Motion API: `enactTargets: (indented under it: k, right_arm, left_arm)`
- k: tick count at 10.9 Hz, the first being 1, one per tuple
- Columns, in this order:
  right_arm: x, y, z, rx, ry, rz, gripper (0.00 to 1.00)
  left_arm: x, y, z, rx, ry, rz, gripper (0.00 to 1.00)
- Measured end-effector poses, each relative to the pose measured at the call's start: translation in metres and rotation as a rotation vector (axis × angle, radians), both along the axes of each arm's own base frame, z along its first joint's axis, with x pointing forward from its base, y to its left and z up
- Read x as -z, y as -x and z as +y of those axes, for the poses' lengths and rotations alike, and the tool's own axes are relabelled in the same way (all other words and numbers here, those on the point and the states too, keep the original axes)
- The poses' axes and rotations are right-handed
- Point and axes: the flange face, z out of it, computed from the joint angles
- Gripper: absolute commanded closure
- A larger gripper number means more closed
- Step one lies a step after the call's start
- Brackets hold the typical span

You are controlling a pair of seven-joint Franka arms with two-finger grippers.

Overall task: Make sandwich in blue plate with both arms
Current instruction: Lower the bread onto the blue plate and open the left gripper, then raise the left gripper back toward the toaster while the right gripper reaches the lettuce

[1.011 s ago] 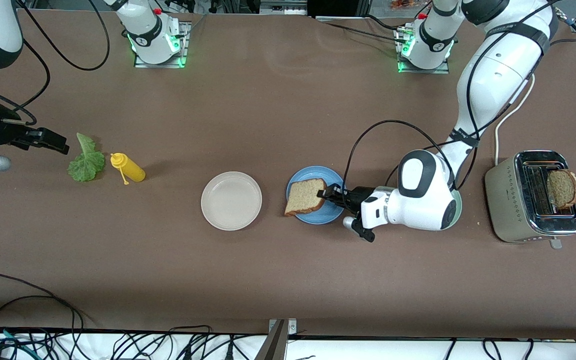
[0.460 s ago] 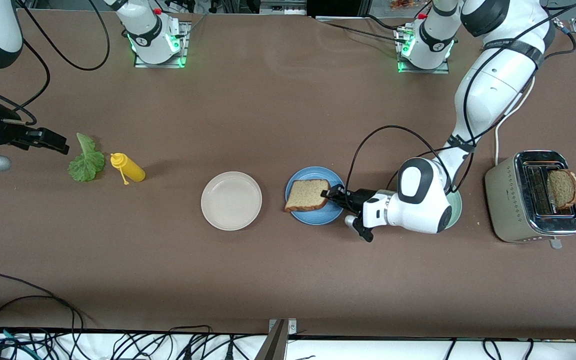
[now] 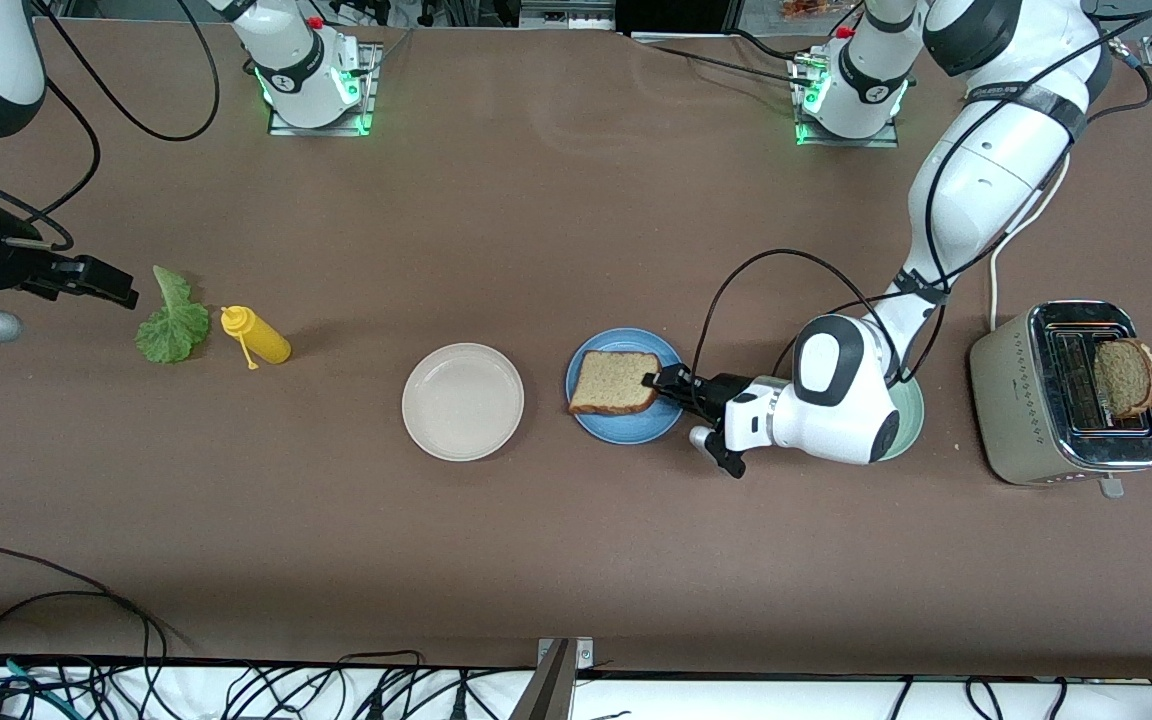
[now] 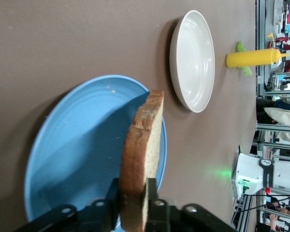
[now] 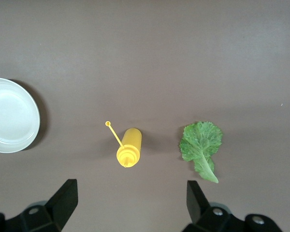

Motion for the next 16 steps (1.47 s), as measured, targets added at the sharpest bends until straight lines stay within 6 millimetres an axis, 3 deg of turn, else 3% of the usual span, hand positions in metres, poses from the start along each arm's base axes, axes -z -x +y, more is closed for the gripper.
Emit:
enactTargets:
  k: [2, 7, 12, 14, 16]
  right_arm:
    - [0.001, 0.0, 0.0, 0.0, 0.0, 0.002, 0.0]
    - [0.002, -0.001, 0.0, 0.0, -0.001, 0.004, 0.0]
    - [0.007, 0.0, -0.002, -0.024, -0.003, 0.018, 0.0]
    - [0.015, 0.001, -0.02, -0.026, 0.0, 0.036, 0.0]
    - [0.036, -0.001, -0.053, -0.027, 0.03, 0.074, 0.0]
  left_arm:
    - [-0.007, -0.007, 0.015, 0.041, -0.047, -0.06, 0.0]
    - [-0.097, -0.021, 0.048, 0.162, -0.184, -0.219, 0.0]
    - [-0.219, -0.011, 0.066, 0.201, -0.441, -0.333, 0.0]
    - [-0.267, 0.003, 0.071, 0.179, -0.574, -0.341, 0.0]
    - [-0.324, 0.027, 0.078, 0.129, -0.726, -0.338, 0.0]
